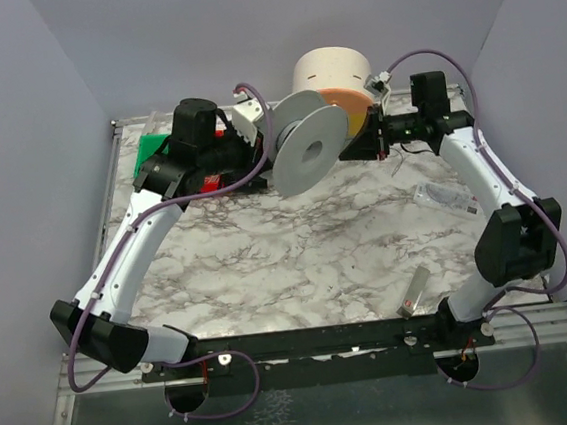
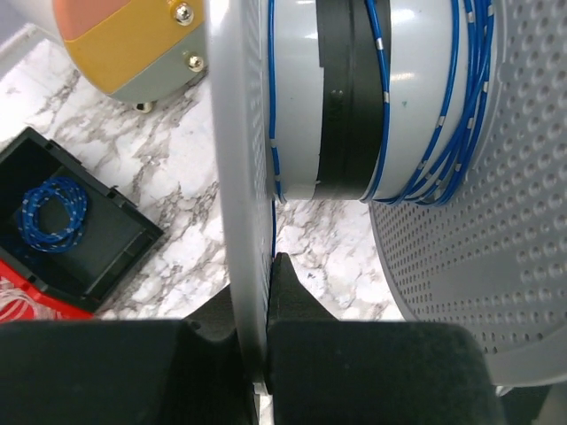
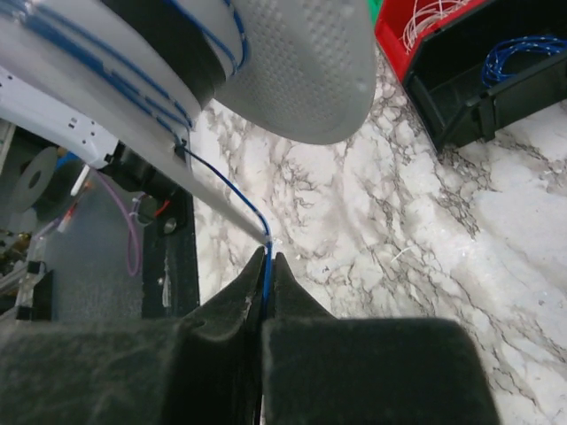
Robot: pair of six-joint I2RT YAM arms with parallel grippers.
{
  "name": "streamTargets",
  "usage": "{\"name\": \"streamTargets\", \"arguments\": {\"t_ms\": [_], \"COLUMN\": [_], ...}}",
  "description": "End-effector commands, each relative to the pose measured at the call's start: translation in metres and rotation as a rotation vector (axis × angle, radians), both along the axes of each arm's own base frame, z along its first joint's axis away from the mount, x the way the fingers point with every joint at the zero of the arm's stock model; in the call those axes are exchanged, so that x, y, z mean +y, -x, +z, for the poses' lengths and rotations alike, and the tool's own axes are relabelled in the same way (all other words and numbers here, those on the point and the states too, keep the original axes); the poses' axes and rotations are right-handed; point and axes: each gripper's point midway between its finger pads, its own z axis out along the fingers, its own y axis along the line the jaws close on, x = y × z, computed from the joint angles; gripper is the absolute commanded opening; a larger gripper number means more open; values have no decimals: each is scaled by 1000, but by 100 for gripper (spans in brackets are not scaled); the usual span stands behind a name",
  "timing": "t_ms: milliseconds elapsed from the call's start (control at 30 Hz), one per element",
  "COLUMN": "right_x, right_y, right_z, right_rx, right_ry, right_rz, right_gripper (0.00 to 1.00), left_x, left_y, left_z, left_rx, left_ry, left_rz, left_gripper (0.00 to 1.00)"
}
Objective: Wrap the cables
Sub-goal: Wrap the cable around the cable reel.
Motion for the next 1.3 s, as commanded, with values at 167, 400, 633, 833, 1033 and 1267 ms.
{"name": "streamTargets", "arguments": {"t_ms": [167,400,633,833,1033,1267], "right_x": [-18,-16,-14,-10,19,57], "right_y": [30,42,53,57,61,79], "right_z": [-5,10,40,67,66,49], "right_rx": [185,285,246,261,231,124], "right_ry": [97,40,0,-49,-38,-14], "right_rz": [113,145,148,129,122,151], "right_gripper": [0,0,0,0,0,0], "left_x": [14,25,41,42,27,8], "left_y": [-3,-22,-47,-61,-69,-80], "left_z": [-6,-19,-23,-24,-33,-30], "left_rx": [-239,-308,-352,-369,-336,-259], "left_ry": [-229,-366,-455,-505,-506,-407], "left_rz": [1,144,346,466,530,596], "left_gripper": [0,0,0,0,0,0]}}
